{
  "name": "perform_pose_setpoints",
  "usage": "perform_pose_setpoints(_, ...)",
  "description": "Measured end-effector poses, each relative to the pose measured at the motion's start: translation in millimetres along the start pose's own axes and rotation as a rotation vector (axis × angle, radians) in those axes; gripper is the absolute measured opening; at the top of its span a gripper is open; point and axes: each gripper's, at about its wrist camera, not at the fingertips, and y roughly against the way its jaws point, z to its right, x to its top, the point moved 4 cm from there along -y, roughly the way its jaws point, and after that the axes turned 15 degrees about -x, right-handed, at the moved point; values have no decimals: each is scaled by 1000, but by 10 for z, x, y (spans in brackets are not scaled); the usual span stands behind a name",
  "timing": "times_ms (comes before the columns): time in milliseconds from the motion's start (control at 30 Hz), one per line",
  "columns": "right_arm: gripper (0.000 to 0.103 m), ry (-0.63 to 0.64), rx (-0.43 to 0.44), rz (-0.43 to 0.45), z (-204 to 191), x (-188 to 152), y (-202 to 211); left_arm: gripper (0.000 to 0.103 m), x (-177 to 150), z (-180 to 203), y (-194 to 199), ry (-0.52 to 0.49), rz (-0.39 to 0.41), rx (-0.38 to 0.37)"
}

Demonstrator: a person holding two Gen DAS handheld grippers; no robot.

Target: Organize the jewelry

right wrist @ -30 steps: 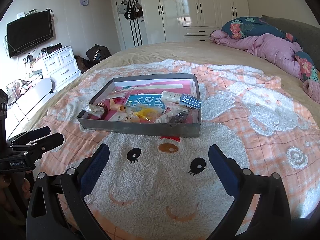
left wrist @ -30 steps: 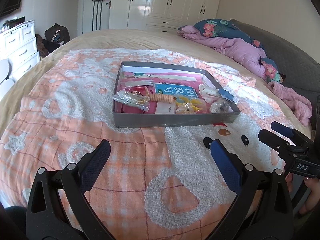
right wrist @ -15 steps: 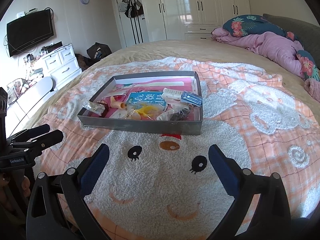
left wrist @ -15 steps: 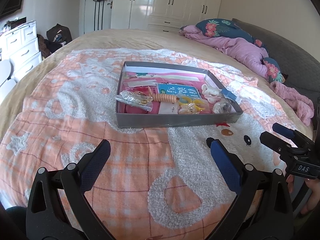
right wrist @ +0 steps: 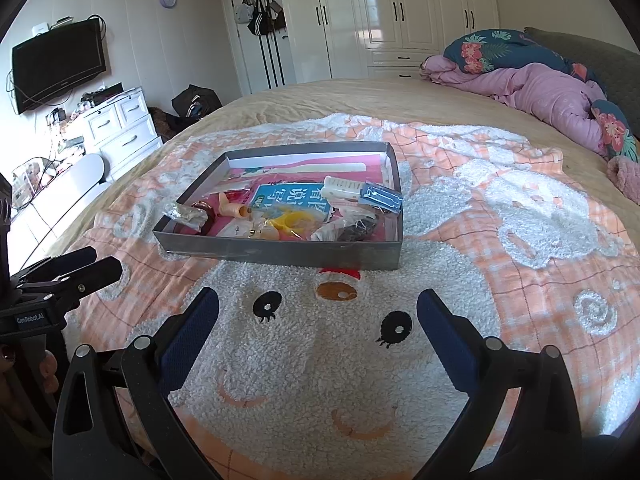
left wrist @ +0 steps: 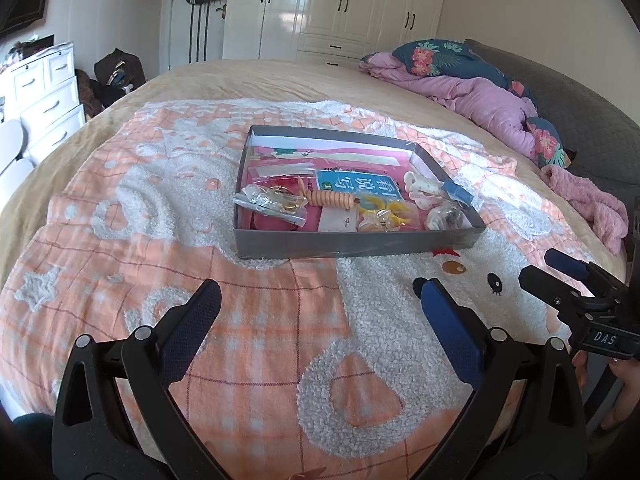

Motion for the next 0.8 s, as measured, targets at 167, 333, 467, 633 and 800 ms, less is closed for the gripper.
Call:
perform_pose_setpoints(167, 99, 3, 0, 0, 7, -9, -2, 94, -1, -6, 6, 1, -1, 12)
perform_pose_setpoints(333, 99, 2, -1, -1, 6, -14, 2, 94, -11, -5, 9, 1, -1, 12)
perform_pose_setpoints(467, 99, 4, -1, -2, 5, -10, -2, 94, -9, -7, 8, 0, -3, 14)
perform_pose_setpoints(633, 99, 4, 0, -3, 4, -13, 0, 94, -10, -2, 12, -4, 0, 20)
perform_pose_setpoints(800, 99, 4, 0, -5, -2, -10, -5, 94, -15, 2, 7, -10, -3, 22)
